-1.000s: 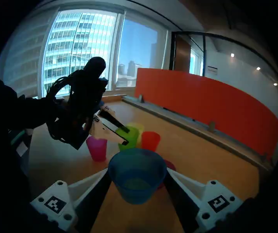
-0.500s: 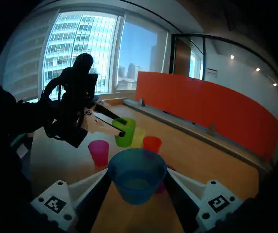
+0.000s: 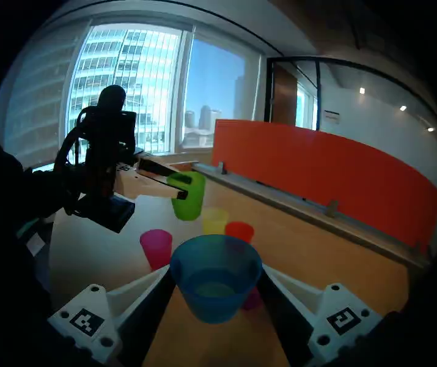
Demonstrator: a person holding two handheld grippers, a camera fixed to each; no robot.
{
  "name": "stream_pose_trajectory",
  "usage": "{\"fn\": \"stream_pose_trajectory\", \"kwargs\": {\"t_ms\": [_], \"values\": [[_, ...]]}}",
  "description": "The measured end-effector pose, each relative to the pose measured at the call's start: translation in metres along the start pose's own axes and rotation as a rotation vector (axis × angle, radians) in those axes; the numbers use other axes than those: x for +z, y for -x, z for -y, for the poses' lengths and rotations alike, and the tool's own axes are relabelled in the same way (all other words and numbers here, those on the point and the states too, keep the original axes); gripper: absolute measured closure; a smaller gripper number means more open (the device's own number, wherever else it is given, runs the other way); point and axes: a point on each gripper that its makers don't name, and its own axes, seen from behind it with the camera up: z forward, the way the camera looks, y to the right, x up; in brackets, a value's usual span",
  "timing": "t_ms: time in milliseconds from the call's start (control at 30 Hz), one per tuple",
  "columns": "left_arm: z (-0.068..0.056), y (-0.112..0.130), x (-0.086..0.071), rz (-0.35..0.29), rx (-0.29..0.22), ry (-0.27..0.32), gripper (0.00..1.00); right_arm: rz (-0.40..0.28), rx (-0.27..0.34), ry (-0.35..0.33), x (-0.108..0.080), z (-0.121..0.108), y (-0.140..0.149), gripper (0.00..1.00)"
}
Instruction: Pour water
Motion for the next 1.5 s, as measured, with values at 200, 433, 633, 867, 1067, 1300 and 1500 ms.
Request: {"fn": "stream_pose_trajectory", "kwargs": {"t_ms": [200,433,633,867,1067,1300,1500], "values": [[-0.001,-0.015,-0.010,-0.046,-0.012,-0.004,0.12,-0.017,0.003,0.001,0.000,-0.001,-0.006,0.09],[-0.002,-0.032,-0.021,-0.102,-0.004,-0.011,0.12,-0.037,0.002,0.000,-0.001,0.000,-0.013,0.09],[-0.005,-0.042,-0.031,-0.132,0.003,-0.016,0.12,-0.056,0.006,-0.001,-0.002,0.001,-0.018,0.09],[-0.006,-0.048,-0.038,-0.144,0.004,-0.018,0.12,-0.079,0.012,-0.006,-0.001,0.003,-0.025,0.09],[-0.008,-0.048,-0.042,-0.145,0.007,-0.017,0.12,-0.090,0.011,-0.005,-0.002,0.003,-0.029,0.09],[-0.010,-0.049,-0.046,-0.145,0.011,-0.017,0.12,-0.100,0.016,-0.008,-0.003,0.003,-0.031,0.09],[-0.012,-0.049,-0.048,-0.146,0.012,-0.013,0.12,-0.104,0.011,-0.008,-0.004,0.004,-0.033,0.09]]}}
